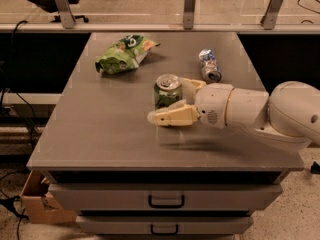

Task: Place green can upright

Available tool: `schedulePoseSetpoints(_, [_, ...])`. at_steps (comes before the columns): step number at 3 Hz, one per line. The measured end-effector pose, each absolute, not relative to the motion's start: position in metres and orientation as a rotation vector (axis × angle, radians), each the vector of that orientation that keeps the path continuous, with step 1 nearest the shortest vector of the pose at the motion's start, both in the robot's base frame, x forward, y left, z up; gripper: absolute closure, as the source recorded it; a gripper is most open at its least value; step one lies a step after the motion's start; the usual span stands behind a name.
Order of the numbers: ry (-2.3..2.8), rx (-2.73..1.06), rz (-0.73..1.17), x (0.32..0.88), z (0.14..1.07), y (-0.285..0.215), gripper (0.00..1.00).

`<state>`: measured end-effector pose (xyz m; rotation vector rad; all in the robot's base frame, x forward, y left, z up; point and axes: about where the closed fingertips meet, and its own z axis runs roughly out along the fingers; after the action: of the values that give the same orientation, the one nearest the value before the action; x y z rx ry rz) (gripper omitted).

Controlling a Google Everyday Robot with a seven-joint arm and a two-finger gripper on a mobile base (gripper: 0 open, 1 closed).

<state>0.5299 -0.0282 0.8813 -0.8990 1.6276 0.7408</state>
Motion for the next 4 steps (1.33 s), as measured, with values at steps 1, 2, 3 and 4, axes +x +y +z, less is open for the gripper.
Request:
schedulePoseSetpoints(1, [1.628, -0.899, 0.741, 0.53, 0.881, -0.028, 0.0])
schedulePoseSetpoints(2, [1.661, -0.954, 0.729, 0.53, 0.886, -0.036, 0.0])
schedulePoseSetpoints(3, [1.738, -1.063, 0.656, 0.532, 0.899, -0.057, 0.0])
schedulePoseSetpoints(4, [1.857, -1.157, 0.515, 0.531, 0.908, -0.094, 0.0])
